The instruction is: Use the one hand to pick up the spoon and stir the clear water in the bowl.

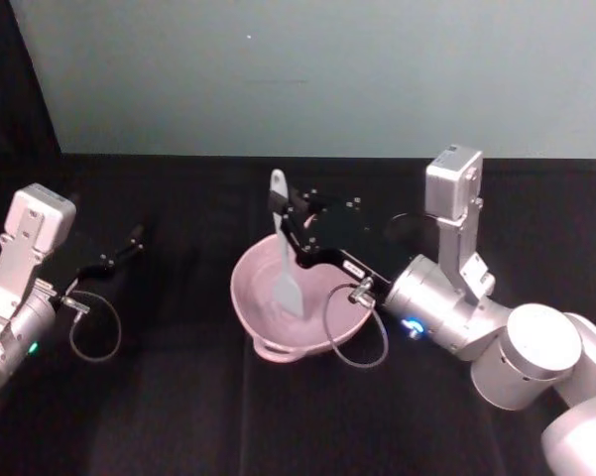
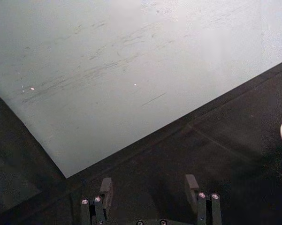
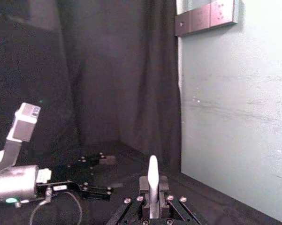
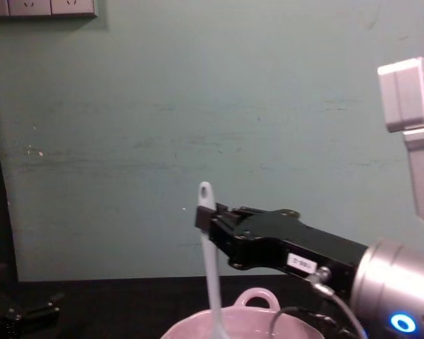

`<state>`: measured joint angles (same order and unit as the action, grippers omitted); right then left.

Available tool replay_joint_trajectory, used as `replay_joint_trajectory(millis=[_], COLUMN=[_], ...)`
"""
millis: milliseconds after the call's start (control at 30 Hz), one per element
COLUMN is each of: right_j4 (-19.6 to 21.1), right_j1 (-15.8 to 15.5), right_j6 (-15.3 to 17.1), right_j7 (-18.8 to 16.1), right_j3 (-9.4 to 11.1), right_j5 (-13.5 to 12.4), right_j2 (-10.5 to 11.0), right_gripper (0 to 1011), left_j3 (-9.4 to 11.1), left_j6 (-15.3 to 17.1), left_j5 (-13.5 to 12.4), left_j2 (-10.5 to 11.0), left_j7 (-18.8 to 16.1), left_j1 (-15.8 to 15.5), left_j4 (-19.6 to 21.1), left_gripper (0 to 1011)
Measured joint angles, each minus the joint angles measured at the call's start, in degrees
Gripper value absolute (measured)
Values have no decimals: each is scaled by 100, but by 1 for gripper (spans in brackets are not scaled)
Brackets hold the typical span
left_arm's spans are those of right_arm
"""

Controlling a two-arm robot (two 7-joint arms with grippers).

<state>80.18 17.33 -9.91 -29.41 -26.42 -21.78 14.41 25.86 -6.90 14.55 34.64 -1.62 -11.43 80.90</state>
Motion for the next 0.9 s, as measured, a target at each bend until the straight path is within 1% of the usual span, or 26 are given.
replay_joint_trajectory(millis=[200,333,433,500,567,667,800,900], right_j4=[-165,-394,-702,-887,-950,-1148,-1214,-1189], right_j1=[146,325,522,631,667,780,808,798], right_j6=[0,-14,-46,-73,-82,-122,-151,-154], right_j7=[-1,11,74,110,126,182,233,264], right_j3=[-118,-165,-157,-133,-128,-57,65,159], right_j5=[24,58,69,87,94,104,96,88], right_j2=[-155,-295,-440,-510,-534,-589,-576,-513], right_gripper=[116,117,116,117,116,116,117,117], left_j3=[0,0,0,0,0,0,0,0], left_j6=[0,0,0,0,0,0,0,0], left_j5=[0,0,0,0,0,0,0,0], left_j2=[0,0,0,0,0,0,0,0], left_j7=[0,0,0,0,0,0,0,0], left_j1=[0,0,0,0,0,0,0,0], left_j4=[0,0,0,0,0,0,0,0], left_gripper=[1011,1011,1011,1011,1011,1011,1011,1011])
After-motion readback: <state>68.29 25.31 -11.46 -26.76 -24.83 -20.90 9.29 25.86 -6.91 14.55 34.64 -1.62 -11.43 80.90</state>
